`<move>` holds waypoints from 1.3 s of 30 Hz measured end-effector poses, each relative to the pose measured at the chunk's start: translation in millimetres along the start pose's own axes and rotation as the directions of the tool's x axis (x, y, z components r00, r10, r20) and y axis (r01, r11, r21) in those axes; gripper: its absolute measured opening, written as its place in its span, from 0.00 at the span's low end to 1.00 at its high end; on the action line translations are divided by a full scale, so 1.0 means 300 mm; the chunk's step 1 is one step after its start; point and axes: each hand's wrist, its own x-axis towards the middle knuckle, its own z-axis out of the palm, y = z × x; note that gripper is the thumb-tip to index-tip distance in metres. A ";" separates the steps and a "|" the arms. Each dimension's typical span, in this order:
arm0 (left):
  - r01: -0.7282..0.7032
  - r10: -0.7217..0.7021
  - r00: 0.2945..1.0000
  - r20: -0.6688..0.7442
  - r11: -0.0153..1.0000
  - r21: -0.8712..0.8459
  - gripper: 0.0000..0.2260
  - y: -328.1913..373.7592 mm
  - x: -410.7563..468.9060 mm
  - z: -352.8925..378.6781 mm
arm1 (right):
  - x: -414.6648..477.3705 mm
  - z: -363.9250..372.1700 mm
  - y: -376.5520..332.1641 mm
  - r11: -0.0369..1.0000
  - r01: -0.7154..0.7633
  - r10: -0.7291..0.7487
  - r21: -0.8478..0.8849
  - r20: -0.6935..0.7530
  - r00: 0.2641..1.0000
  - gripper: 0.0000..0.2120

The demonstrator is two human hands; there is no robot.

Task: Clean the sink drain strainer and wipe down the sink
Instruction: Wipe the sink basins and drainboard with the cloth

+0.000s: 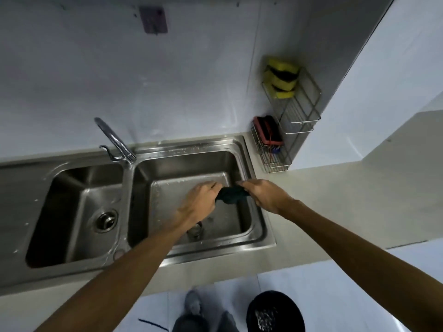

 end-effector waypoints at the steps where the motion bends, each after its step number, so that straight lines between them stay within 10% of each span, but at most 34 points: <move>1: 0.019 -0.019 1.000 -0.008 1.000 -0.007 0.17 0.014 -0.017 0.039 | -0.017 0.036 0.000 1.000 -0.002 0.002 0.016 0.012 1.000 0.23; 13: -0.067 0.070 0.959 0.275 0.998 -0.021 0.22 0.183 -0.386 0.523 | -0.356 0.461 -0.036 0.996 0.085 -0.086 0.015 0.132 0.987 0.12; 18: -0.059 0.093 0.939 0.331 0.992 -0.113 0.30 0.133 -0.387 0.498 | -0.301 0.511 -0.053 0.998 -0.021 0.035 -0.061 0.234 0.972 0.37; 22: 0.043 -0.016 0.952 0.305 0.996 -0.083 0.34 0.039 -0.484 0.481 | -0.273 0.578 -0.080 0.992 -0.005 0.053 -0.128 0.373 0.927 0.38; 29: 0.164 -0.157 0.975 0.161 0.986 -0.034 0.32 -0.225 -0.769 0.434 | -0.257 0.664 -0.191 0.973 -0.190 0.215 -0.134 0.213 0.953 0.40; 39: 0.311 -0.309 0.950 0.052 0.950 -0.026 0.31 -0.609 -1.124 0.318 | 0.121 0.878 -0.859 0.988 -0.153 0.149 0.022 0.118 0.982 0.34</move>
